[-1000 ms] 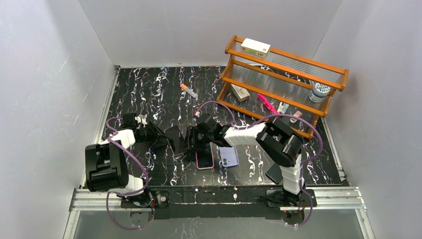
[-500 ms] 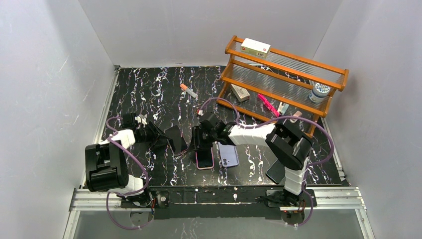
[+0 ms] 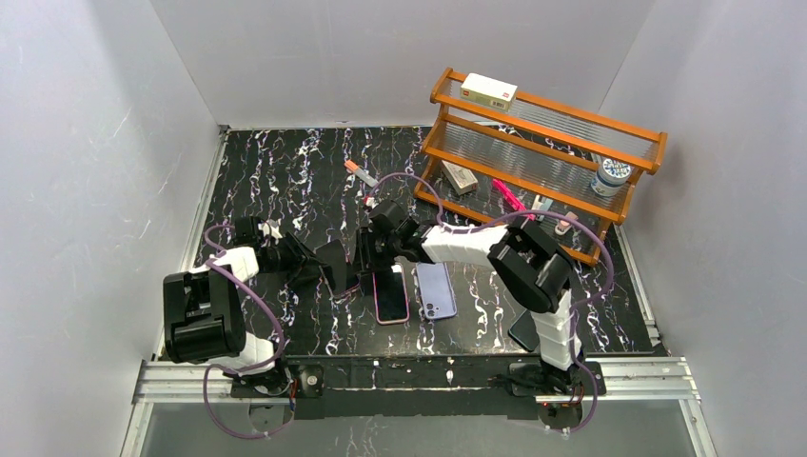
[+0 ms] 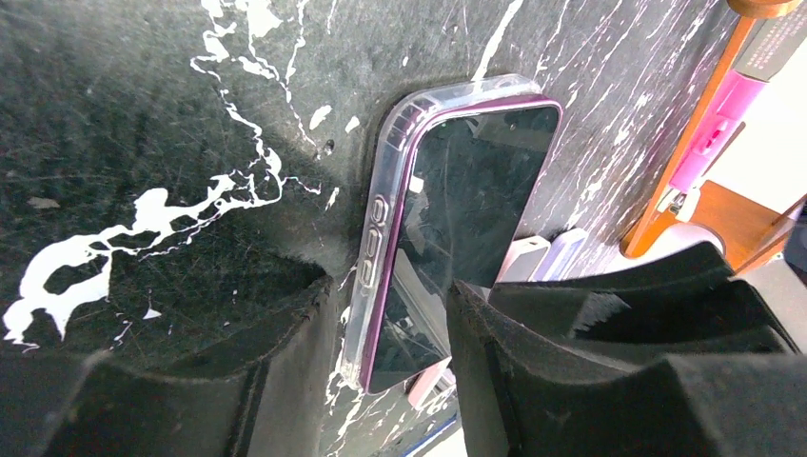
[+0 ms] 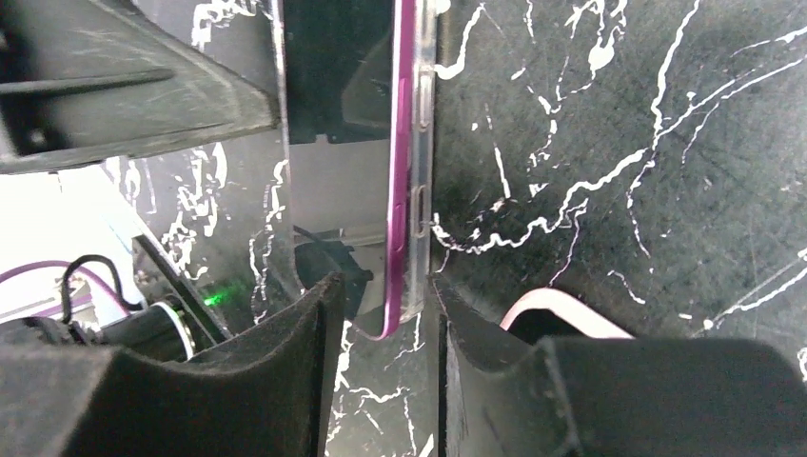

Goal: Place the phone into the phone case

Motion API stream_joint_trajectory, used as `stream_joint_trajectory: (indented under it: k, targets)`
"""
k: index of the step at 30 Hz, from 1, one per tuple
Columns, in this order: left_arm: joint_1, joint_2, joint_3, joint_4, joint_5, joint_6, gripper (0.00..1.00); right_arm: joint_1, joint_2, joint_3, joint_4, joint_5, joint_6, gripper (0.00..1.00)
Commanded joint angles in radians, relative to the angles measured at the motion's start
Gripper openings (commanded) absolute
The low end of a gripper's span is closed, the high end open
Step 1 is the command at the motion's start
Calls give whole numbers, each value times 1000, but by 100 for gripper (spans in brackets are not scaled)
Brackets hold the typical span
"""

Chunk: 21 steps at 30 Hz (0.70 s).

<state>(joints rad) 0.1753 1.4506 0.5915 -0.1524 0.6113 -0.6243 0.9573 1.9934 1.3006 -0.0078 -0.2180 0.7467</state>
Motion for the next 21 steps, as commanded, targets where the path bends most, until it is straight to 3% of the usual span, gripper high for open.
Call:
stream_joint_trajectory:
  k: [1, 8, 11, 15, 21]
  targets:
    - [4, 14, 10, -21, 19, 8, 45, 1, 54, 66, -14, -29, -28, 40]
    - [4, 20, 5, -13, 27, 4, 40, 1, 101, 104, 25, -69, -6, 22]
    - [4, 31, 3, -8, 32, 1, 36, 1, 116, 120, 33, -48, -5, 19]
    - [4, 35, 1, -9, 31, -1, 27, 1, 135, 114, 34, -48, 13, 19]
    - [4, 30, 7, -20, -9, -1, 16, 0, 83, 98, 19, 2, -3, 35]
